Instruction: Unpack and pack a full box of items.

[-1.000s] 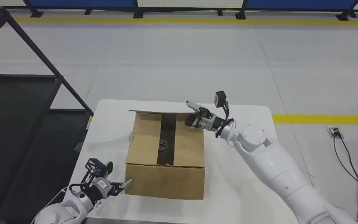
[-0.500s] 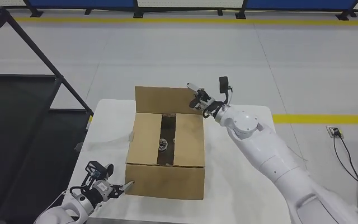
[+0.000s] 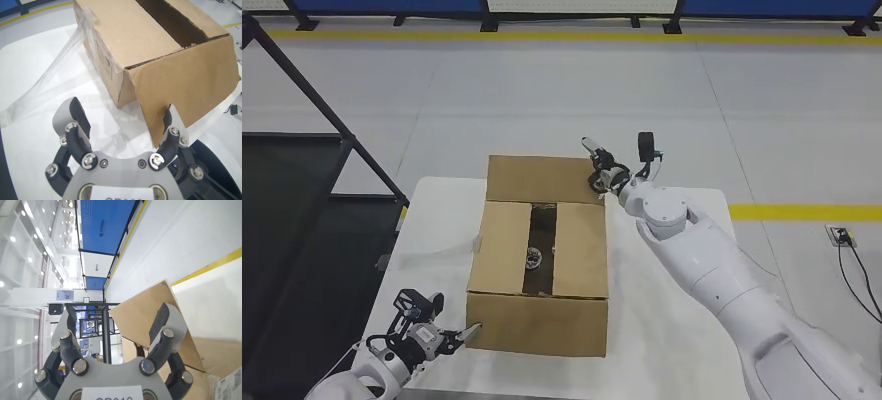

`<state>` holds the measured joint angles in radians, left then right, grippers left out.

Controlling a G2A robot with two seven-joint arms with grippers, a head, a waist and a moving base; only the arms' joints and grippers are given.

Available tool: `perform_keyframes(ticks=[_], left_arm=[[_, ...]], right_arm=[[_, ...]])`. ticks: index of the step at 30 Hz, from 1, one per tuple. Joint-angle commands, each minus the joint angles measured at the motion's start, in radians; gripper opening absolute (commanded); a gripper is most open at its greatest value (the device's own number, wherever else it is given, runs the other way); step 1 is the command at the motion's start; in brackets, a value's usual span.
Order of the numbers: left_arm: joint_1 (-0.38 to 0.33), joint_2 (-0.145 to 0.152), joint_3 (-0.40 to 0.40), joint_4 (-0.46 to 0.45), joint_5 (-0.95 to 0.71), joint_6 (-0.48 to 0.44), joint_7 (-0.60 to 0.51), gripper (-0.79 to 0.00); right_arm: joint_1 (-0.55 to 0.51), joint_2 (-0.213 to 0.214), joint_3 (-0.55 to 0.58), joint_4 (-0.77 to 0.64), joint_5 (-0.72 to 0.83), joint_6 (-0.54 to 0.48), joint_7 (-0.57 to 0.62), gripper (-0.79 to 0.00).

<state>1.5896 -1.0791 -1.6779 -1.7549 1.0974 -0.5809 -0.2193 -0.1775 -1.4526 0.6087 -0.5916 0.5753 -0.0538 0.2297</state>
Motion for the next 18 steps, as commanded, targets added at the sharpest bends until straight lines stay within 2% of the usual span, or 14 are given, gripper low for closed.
perform_keyframes(ticks=[1,10,18], left_arm=[[0.008,0.001,-0.005,0.005,-0.003,-0.002,0.007,0.000],[0.015,0.004,0.009,0.024,0.022,-0.019,0.022,0.000],[0.023,0.007,0.027,0.014,0.072,-0.031,0.042,0.000]], right_arm=[[0.021,-0.023,-0.014,0.054,-0.007,0.017,0.033,0.000],[0.070,-0.108,-0.071,0.203,-0.097,0.054,0.100,0.000],[0.089,-0.141,-0.076,0.277,-0.149,0.044,0.183,0.000]])
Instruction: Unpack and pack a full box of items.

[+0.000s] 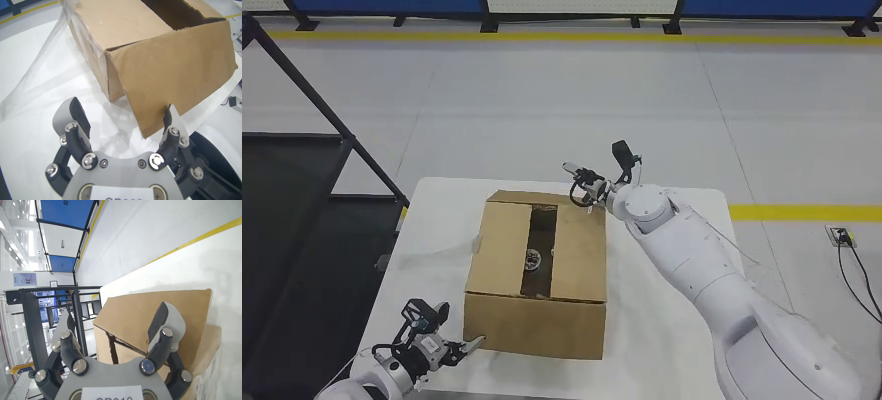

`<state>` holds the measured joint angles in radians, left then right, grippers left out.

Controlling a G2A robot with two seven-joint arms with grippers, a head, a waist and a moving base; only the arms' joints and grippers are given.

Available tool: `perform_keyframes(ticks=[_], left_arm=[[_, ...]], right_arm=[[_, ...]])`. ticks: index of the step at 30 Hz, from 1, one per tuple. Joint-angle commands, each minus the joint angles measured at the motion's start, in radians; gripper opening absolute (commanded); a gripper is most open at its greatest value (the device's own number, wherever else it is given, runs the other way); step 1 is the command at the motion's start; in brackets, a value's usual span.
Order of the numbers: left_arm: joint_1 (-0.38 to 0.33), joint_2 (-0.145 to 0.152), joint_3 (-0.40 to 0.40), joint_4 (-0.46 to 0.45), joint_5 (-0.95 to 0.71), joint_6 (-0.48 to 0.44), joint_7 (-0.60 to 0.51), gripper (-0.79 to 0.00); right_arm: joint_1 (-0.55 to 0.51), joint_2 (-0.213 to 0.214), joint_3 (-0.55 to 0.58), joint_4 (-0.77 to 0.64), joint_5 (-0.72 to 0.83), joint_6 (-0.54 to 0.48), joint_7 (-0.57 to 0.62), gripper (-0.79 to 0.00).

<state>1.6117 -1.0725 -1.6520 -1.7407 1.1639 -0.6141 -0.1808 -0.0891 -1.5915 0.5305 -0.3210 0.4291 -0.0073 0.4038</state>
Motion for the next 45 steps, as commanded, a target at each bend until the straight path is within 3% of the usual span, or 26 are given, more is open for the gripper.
perform_keyframes(ticks=[1,8,12,14,16,23,27,31,36,41,45], left_arm=[[0.001,0.000,0.002,0.000,0.008,0.004,0.006,0.000],[0.009,0.004,-0.005,-0.002,0.022,-0.003,0.024,0.000],[0.002,0.002,-0.007,0.008,0.036,0.077,0.015,0.000],[-0.001,0.002,-0.003,0.009,0.026,0.060,0.023,0.000],[0.006,0.005,-0.026,0.017,-0.028,0.008,0.049,0.000],[0.041,0.006,-0.140,0.014,-0.256,0.021,0.105,0.000],[0.045,0.002,-0.173,-0.020,-0.303,0.173,0.061,0.000],[-0.020,-0.005,-0.098,-0.047,-0.213,0.356,-0.005,0.000],[-0.161,-0.018,0.053,0.029,-0.061,0.524,-0.059,0.000],[-0.252,-0.031,0.156,0.115,-0.005,0.553,-0.077,0.000],[-0.270,-0.035,0.194,0.130,0.023,0.536,-0.066,0.000]], right_arm=[[0.003,-0.004,0.003,0.013,-0.008,-0.004,0.025,0.000],[0.011,-0.011,0.021,0.043,-0.026,-0.031,0.097,0.000],[0.014,-0.006,0.053,0.056,-0.003,-0.092,0.106,0.000],[0.016,-0.003,0.068,0.061,0.003,-0.115,0.083,0.000],[0.014,0.000,0.085,0.060,0.016,-0.144,0.064,0.000],[-0.001,0.017,0.150,0.038,0.068,-0.275,0.058,0.000],[-0.012,0.034,0.195,0.016,0.109,-0.350,0.119,0.000],[-0.032,0.053,0.231,-0.020,0.134,-0.392,0.210,0.000],[-0.078,0.075,0.234,-0.105,0.064,-0.421,0.279,0.000],[-0.155,0.109,0.260,-0.227,-0.008,-0.426,0.250,0.000],[-0.221,0.145,0.299,-0.350,-0.061,-0.382,0.249,0.000]])
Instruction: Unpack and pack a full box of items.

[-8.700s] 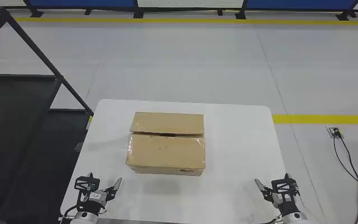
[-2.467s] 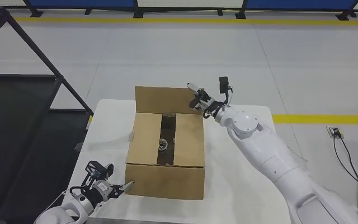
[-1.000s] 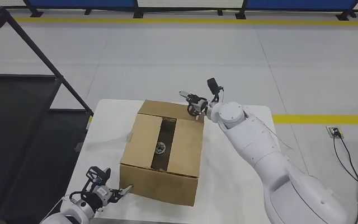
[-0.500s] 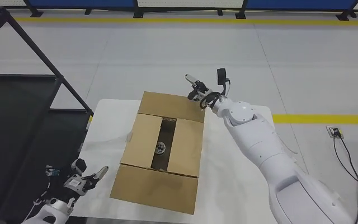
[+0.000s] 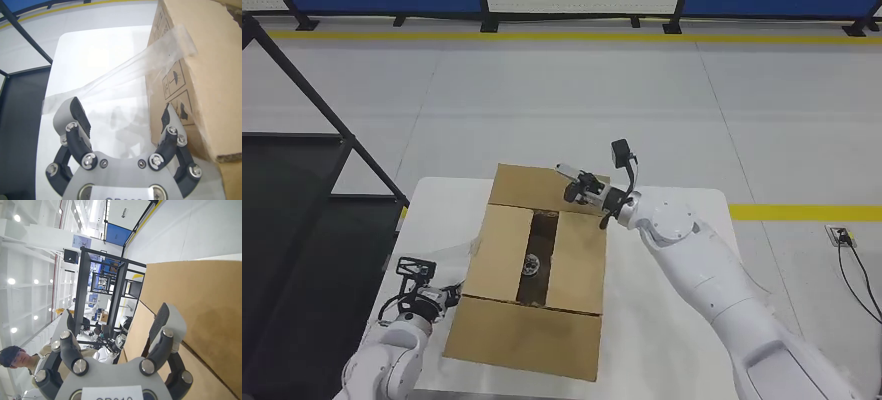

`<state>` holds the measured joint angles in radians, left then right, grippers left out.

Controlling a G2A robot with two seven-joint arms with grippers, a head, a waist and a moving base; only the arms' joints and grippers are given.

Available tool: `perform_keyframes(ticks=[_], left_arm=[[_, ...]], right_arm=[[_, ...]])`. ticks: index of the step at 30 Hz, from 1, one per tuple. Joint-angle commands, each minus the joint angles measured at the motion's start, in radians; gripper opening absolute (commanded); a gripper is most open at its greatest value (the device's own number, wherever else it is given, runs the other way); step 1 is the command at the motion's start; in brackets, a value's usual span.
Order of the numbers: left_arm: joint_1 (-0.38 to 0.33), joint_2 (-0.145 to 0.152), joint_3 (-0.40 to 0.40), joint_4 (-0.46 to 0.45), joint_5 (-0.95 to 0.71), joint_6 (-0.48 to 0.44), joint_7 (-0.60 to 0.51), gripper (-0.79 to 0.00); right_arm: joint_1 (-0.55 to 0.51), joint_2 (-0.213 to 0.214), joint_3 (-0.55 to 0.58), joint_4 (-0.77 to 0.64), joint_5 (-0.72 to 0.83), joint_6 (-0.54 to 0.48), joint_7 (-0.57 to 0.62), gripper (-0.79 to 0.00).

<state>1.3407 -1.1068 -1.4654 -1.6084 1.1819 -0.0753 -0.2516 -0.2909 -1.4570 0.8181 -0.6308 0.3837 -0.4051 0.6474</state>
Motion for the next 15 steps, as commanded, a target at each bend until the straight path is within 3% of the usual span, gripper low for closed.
perform_keyframes(ticks=[1,9,15], left_arm=[[0.003,-0.002,0.010,-0.006,0.005,-0.005,0.007,0.000],[0.055,-0.004,-0.013,-0.051,-0.006,0.017,0.040,0.000],[0.169,0.001,-0.125,-0.118,-0.090,0.011,0.108,0.000]], right_arm=[[-0.037,0.020,0.023,-0.075,-0.027,0.030,0.015,0.000],[-0.141,0.081,0.103,-0.341,-0.117,0.201,0.144,0.000],[-0.147,0.071,0.044,-0.421,-0.202,0.346,0.145,0.000]])
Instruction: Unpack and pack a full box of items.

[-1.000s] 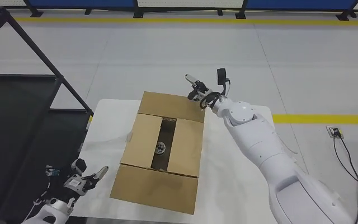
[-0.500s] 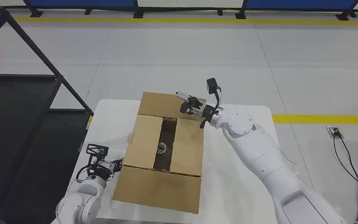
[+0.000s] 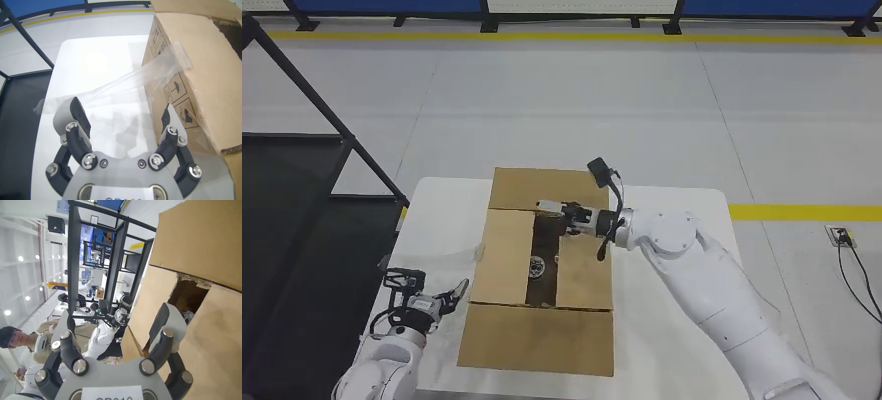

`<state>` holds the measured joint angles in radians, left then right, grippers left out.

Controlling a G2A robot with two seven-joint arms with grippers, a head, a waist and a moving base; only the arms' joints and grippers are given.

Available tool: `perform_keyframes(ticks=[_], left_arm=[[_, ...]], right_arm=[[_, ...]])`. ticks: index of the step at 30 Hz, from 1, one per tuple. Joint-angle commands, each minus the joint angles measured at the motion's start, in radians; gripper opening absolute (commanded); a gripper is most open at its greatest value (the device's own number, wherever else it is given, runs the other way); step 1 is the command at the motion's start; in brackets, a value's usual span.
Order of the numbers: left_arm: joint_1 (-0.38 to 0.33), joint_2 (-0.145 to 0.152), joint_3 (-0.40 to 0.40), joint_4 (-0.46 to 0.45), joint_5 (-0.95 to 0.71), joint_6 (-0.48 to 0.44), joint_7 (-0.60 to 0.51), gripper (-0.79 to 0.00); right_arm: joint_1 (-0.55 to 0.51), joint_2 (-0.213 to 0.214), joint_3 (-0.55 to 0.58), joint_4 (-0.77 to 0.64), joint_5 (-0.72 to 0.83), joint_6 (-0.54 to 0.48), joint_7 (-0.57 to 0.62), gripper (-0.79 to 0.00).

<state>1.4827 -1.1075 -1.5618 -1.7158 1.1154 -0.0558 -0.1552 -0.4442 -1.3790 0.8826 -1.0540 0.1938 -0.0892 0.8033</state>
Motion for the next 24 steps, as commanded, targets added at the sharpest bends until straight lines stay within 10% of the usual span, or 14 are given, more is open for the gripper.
perform_keyframes(ticks=[1,11,24], left_arm=[[0.047,0.002,-0.051,-0.021,-0.042,-0.018,0.021,0.000],[0.223,0.009,-0.197,-0.112,-0.107,-0.158,0.114,0.000],[0.274,0.006,-0.197,-0.161,-0.066,-0.219,0.140,0.000]], right_arm=[[0.012,-0.015,-0.039,0.008,-0.016,0.043,-0.023,0.000],[0.120,-0.113,-0.199,0.218,-0.028,0.081,-0.061,0.000],[0.192,-0.227,-0.223,0.502,0.185,-0.054,0.061,0.000]])
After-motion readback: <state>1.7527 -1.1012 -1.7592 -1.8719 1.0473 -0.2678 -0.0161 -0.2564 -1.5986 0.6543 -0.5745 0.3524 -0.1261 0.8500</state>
